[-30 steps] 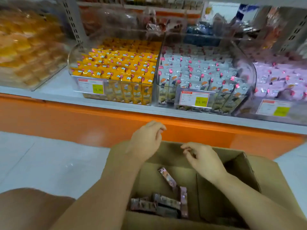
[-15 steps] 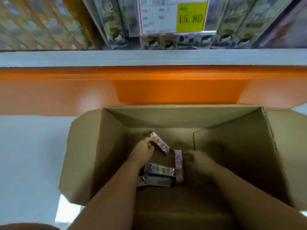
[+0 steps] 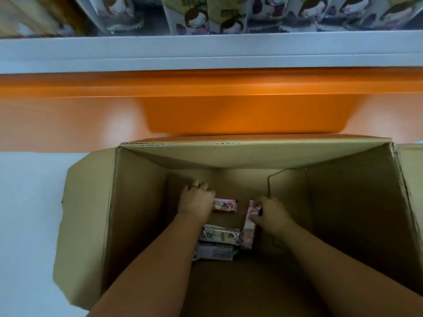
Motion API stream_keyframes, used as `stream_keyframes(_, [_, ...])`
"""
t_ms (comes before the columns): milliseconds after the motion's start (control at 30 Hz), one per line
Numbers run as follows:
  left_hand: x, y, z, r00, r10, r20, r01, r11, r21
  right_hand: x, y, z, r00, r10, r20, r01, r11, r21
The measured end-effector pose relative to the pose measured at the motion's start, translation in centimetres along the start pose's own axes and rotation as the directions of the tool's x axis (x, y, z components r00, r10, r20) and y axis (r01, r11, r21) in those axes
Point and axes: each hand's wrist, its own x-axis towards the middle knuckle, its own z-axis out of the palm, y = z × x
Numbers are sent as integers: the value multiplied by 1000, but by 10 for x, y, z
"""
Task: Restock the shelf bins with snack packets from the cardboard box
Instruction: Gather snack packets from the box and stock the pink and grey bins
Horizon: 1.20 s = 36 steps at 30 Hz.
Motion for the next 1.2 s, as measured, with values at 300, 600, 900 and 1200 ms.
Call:
stream_keyframes(300, [-17, -4, 2, 987, -101, 122, 156, 745, -648, -4, -2, 9, 997, -26, 77, 25, 1000, 10])
stream_keyframes(600, [-30, -18, -8, 973, -58, 222, 206, 652, -730, -14, -6, -23, 976, -39, 215, 6, 989, 148])
stream_keyframes(900, [-81, 8, -79, 993, 109, 55, -31, 660, -751, -88, -44, -116, 969, -210, 131, 226, 967, -122])
stream_keyframes(1200, [-178, 24, -189, 950, 283, -133, -283, 597, -751, -219, -73, -242, 909, -408, -87, 323, 820, -473])
